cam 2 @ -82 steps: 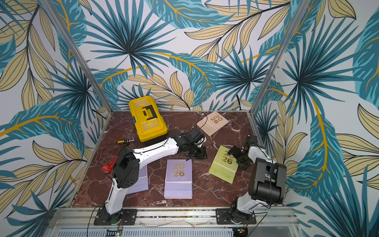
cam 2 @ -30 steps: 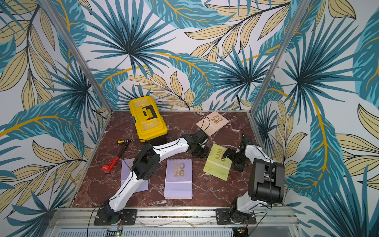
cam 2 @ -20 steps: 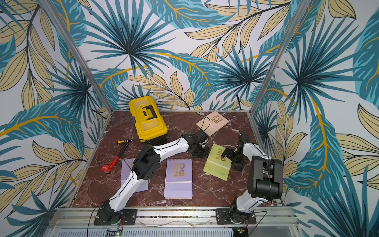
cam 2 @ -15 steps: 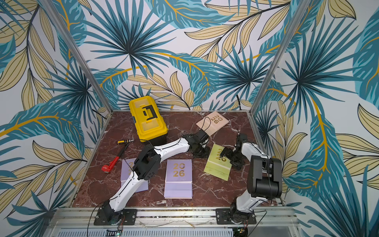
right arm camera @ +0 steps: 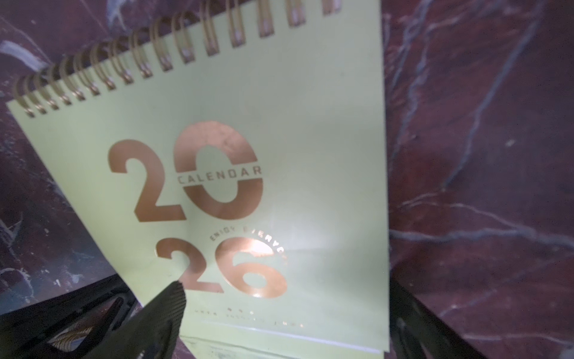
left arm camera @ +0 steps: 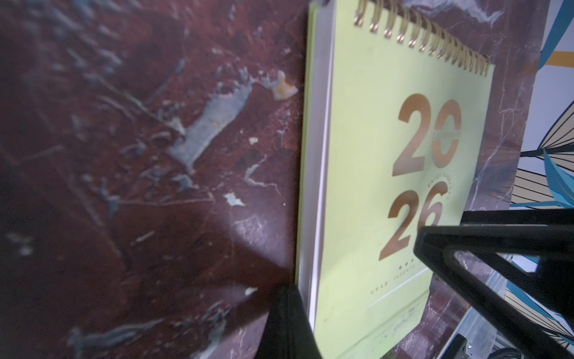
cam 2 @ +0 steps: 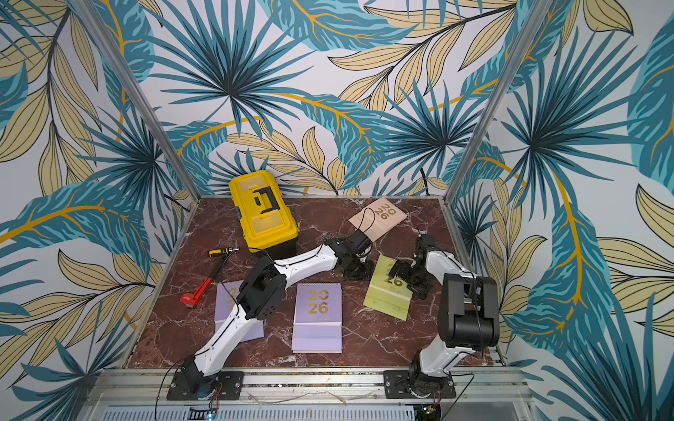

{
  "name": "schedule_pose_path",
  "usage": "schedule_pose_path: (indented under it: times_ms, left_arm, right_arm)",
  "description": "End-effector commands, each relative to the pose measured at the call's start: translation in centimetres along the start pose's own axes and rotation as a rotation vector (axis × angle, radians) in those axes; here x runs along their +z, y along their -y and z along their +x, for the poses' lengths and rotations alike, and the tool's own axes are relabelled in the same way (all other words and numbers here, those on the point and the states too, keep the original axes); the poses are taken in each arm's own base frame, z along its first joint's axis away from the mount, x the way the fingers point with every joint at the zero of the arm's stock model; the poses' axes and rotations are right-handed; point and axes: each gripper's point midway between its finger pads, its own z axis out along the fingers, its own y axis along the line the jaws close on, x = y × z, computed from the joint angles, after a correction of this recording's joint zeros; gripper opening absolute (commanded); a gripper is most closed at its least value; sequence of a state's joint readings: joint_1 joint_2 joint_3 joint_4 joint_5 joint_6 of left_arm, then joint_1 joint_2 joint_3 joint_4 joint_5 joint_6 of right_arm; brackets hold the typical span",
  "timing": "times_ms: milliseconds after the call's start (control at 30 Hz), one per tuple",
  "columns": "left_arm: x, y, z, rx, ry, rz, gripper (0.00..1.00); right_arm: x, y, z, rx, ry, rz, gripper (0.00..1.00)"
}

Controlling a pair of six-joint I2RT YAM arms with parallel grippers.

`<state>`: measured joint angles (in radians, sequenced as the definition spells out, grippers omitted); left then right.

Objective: Stack the calendars
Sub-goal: Pick up the calendar at the center of the board.

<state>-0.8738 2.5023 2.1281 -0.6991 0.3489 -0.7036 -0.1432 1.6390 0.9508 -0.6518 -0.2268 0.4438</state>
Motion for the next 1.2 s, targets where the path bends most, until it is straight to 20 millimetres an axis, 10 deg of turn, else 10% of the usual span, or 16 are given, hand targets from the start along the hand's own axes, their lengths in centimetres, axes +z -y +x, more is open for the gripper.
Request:
schedule_pose_path:
  times_ms: [0,900,1167]
  left_arm:
    - [0.8,-0.3,0.4,-0.002,-0.023,0.01,0.0]
    - [0.6,-1.0,0.6,-0.005,-0.034,0.006,0.0]
    - [0.6,-1.2,0.6,-0.008,-0.035,0.002,0.0]
  right_arm:
    - [0.5,-2.5,1.4,-0.048,-0.03,-0.149,0.99]
    - [-5.5,-6.8,1.5,-0.045,0.18,-0.609,0.95]
    - [-5.5,-6.5,1.9,-0.03,0.202,-0.634,0.78]
